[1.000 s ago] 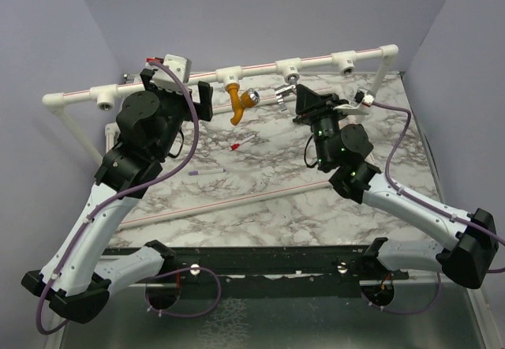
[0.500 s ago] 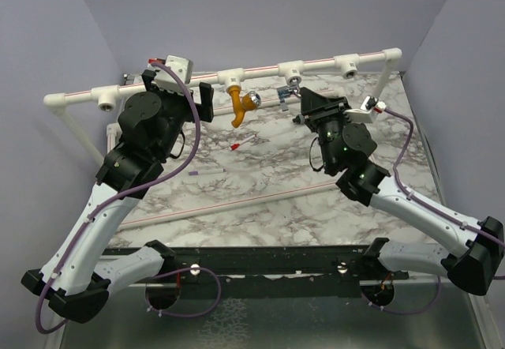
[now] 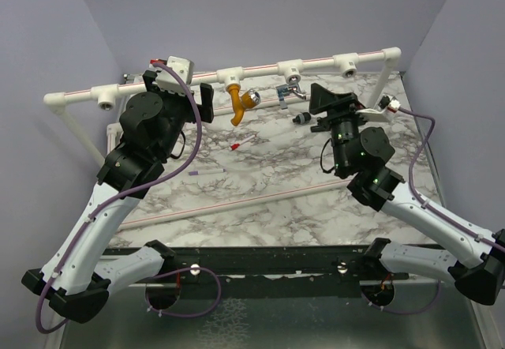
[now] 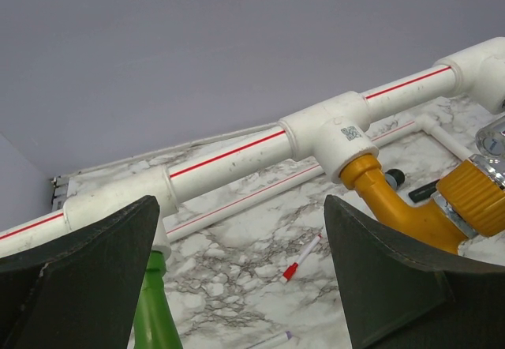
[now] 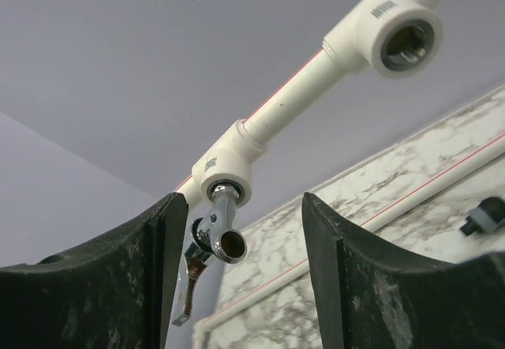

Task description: Install the water faucets

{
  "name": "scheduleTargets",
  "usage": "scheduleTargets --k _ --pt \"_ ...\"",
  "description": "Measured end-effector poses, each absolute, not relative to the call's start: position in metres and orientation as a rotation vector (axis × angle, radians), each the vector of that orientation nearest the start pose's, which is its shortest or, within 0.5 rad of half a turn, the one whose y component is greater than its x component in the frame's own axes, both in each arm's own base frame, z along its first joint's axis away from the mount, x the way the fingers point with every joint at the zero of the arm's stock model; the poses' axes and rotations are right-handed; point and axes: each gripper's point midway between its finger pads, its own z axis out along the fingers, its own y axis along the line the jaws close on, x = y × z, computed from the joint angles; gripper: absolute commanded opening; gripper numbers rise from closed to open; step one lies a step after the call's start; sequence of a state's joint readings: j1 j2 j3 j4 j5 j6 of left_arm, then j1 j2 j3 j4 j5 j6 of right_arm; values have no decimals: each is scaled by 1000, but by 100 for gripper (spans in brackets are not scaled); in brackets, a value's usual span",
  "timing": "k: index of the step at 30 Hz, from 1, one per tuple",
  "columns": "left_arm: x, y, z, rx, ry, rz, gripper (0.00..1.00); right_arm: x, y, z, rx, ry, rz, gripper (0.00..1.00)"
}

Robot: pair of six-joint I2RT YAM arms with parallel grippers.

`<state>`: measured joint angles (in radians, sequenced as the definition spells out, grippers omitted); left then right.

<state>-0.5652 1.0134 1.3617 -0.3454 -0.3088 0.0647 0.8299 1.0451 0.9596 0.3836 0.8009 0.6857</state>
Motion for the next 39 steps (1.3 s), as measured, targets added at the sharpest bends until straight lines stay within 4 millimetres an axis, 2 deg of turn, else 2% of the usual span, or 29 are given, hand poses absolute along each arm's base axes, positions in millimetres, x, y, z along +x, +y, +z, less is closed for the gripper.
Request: scheduleTargets --k 7,19,25,28,35,39 --pt "309 -130 437 251 1550 -149 87 313 197 422 236 1306 551 76" --pt "309 -129 436 247 1551 -137 87 294 200 433 -478 1195 93 79" --pt "309 -128 436 247 1552 -135 87 286 208 424 -854 1093 -138 83" --pt "309 -129 436 248 1551 -135 87 287 207 420 -981 1033 -259 84" --pt "308 -130 436 257 1550 -133 87 299 213 410 -1204 909 -506 84" --pt "308 -130 436 259 1550 -128 87 312 223 394 -1312 875 -599 83"
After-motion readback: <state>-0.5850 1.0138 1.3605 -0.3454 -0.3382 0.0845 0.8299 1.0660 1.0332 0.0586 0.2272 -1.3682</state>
